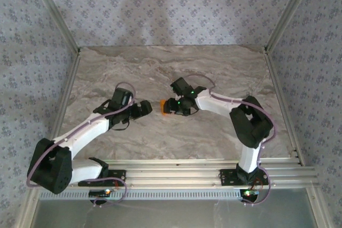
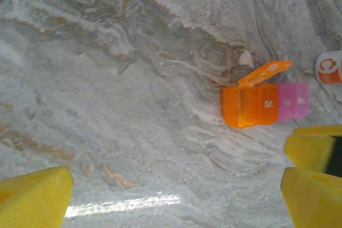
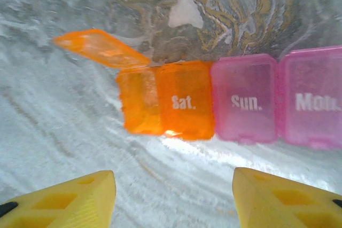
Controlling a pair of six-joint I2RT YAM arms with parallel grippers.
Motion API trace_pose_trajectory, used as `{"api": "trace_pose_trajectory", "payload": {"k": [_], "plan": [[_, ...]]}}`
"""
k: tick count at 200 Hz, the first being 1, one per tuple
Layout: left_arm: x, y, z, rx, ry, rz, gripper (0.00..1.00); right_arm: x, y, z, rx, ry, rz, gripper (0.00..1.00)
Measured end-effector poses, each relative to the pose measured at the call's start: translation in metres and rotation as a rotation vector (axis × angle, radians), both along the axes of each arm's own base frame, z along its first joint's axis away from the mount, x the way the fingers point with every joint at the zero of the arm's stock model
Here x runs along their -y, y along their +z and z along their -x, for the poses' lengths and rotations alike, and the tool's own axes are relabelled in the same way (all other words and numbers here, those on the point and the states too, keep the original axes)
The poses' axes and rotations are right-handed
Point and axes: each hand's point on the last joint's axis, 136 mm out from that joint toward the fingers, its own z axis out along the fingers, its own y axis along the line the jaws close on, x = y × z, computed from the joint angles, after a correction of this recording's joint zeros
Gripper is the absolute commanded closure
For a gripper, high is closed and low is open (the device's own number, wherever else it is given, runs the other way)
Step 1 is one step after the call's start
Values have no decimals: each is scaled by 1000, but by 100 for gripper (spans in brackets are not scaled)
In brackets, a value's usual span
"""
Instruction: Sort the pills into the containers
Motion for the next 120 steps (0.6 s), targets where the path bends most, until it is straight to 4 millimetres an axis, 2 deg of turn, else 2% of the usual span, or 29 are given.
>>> {"api": "trace_pose_trajectory", "payload": {"k": [20, 27, 58, 76, 120], "plan": [[7, 1, -6, 2, -23, 15, 0, 14, 27, -9, 39, -34, -5, 34], [10, 0, -7, 0, -30, 20, 0, 21, 37, -14, 55, -51, -7, 30], [19, -5, -12, -13, -61, 35, 0, 65, 71, -38, 112, -149, 33, 19], [29, -9, -15, -24, -85, 38, 1, 91, 85, -50, 135, -195, 73, 0], [57, -18, -27, -37, -137, 41, 0, 140, 101, -69, 182, -252, 179, 0]]}}
